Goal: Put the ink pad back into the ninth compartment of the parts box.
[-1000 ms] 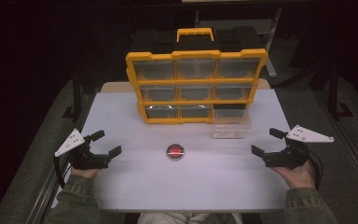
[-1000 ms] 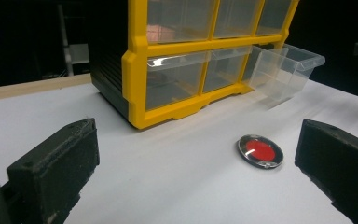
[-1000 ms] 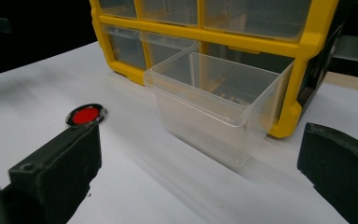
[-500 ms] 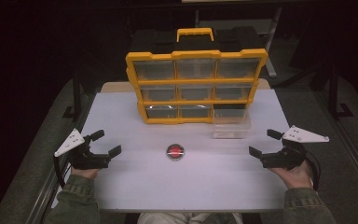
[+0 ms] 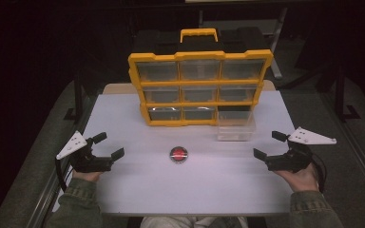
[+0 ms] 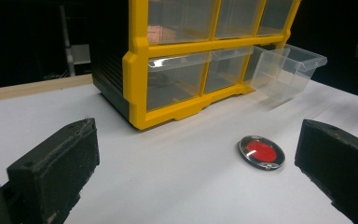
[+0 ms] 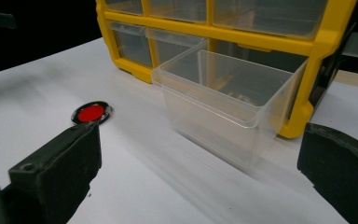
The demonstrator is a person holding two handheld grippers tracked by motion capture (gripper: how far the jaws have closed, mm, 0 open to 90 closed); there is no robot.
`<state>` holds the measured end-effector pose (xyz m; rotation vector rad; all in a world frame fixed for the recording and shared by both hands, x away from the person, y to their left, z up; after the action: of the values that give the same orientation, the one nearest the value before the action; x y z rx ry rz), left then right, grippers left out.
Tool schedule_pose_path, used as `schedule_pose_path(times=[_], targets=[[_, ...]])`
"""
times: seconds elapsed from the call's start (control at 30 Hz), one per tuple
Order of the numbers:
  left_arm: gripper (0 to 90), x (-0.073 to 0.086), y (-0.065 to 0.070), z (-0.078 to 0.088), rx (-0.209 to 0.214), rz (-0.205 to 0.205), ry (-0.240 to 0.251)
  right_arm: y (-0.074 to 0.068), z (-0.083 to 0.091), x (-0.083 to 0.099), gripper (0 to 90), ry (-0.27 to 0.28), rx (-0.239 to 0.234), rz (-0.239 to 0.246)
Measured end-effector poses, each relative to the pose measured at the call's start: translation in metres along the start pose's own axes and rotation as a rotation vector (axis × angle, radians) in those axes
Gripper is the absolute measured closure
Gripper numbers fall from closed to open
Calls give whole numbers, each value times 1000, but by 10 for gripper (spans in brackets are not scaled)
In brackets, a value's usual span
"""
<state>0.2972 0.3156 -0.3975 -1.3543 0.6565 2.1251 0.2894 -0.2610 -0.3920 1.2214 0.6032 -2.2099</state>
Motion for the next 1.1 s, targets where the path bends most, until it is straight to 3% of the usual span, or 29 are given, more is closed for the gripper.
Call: schedule_pose_path(times=[1.1], targets=[[0, 0, 1, 1, -6, -4, 13, -27, -32, -24, 0, 3, -73, 73]])
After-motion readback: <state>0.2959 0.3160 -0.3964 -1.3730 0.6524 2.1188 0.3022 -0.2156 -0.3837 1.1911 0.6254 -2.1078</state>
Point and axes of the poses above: each handheld gripper's, and its own axes: z roughly backward along the jaws, x roughly out of its underside, y roughly to its right, the point moved 1 cm from there along -z, roughly forward along the jaws, and after that the axes turned 8 degrees about -y, right-handed, at the moved point
